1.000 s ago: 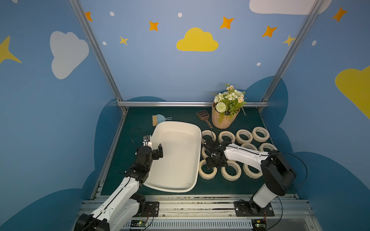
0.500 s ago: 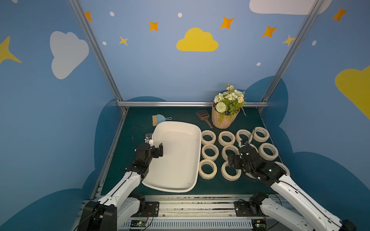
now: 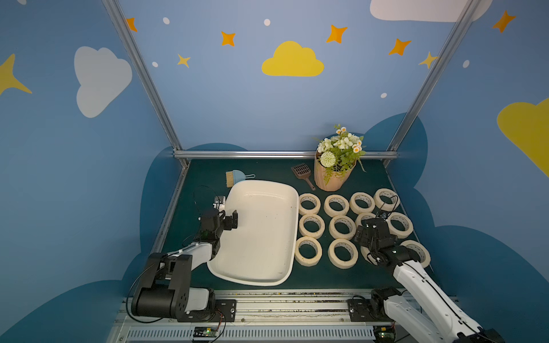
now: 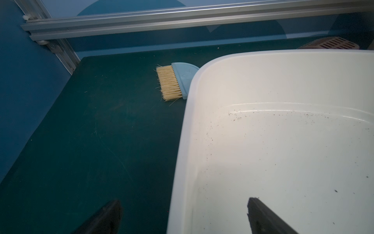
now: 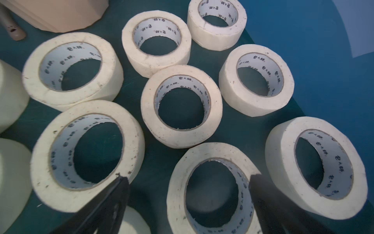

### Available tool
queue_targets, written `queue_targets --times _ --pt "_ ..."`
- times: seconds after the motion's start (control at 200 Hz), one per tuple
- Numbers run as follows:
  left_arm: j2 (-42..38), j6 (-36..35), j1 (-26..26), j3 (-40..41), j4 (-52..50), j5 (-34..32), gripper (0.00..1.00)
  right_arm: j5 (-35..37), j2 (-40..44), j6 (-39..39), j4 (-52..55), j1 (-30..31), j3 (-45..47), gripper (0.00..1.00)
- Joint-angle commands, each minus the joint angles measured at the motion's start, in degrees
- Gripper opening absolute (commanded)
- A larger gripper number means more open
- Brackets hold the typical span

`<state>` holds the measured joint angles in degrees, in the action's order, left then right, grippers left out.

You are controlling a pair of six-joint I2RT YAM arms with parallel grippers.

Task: Take out the art tape in the storage box
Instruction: Reset both arms

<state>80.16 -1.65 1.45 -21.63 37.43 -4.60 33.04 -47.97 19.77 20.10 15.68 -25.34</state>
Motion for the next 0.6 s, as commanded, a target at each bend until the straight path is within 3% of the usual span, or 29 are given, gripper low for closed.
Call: queue_targets --times 0.0,0.115,0.27,0.441,0.526,0.596 --pt "3.7 1.3 -2.2 0.7 9.4 4.8 1.00 5.4 -1.3 -4.8 -17.6 -1.7 4.8 0.98" --pt "8.2 1.1 -2.9 -0.7 10.9 7.6 1.00 2.5 -5.5 -6.8 -31.2 -4.0 9.1 0.98" --pt "8.1 1.3 -3.4 -1.1 9.6 8.8 1.00 -3.8 -12.2 -11.5 -36.9 -6.7 5.7 0.98" --pt "8.1 1.8 -3.7 -1.6 8.9 8.7 1.00 -9.4 -25.3 -15.7 -54.6 -9.0 4.7 0.98" --pt "8.2 1.9 -3.8 -1.6 8.8 8.9 1.00 -14.0 -35.7 -18.4 -69.8 -9.2 5.1 0.99" --pt "8.3 2.0 -3.9 -1.6 8.8 9.1 1.00 -17.6 -40.3 -21.4 -70.7 -8.6 3.2 0.99"
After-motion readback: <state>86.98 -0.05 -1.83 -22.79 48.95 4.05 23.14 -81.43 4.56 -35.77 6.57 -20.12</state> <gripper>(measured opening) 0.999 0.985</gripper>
